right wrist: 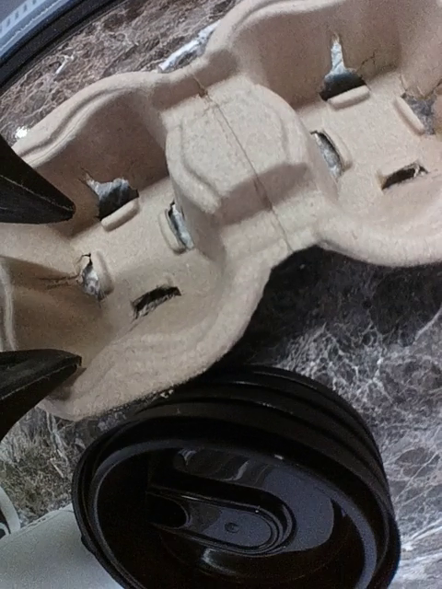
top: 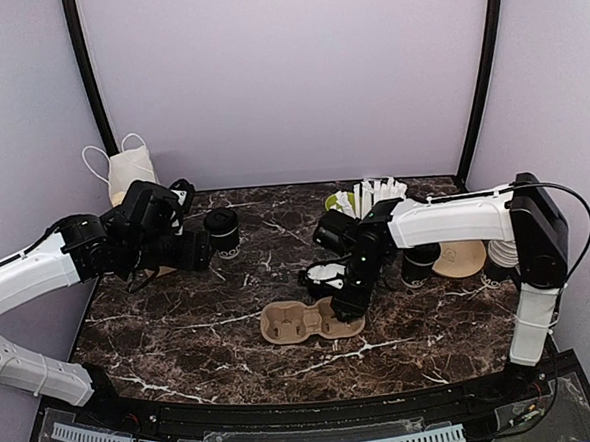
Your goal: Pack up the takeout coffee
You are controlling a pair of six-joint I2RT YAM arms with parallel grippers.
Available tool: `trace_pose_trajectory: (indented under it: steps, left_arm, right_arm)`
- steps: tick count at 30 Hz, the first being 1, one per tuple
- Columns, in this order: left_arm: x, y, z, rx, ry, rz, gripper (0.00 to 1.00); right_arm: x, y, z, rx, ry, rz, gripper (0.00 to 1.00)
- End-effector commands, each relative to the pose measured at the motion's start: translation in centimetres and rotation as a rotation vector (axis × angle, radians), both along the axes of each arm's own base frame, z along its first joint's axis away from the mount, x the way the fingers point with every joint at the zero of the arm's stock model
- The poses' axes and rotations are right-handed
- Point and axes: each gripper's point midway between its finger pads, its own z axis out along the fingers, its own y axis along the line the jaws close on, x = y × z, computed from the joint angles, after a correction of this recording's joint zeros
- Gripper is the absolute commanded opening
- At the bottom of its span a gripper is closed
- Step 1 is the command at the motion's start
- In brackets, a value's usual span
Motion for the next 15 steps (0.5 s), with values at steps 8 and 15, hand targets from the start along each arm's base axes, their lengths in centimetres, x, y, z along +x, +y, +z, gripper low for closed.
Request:
trace_pose_trajectory:
  steps: [8, 15]
  left_arm:
    - [0.3, -0.5, 0.0, 0.024, -0.026, -0.061, 0.79]
    - [0.2, 0.2, 1.4, 0.009, -0.057, -0.041, 0.79]
  right_arm:
    - [-2.1, 4.4, 6.4, 0.249, -0.085, 0.376, 0.48]
    - [-0.3, 7.4, 6.3, 0.271, -0.113, 0.434, 0.5]
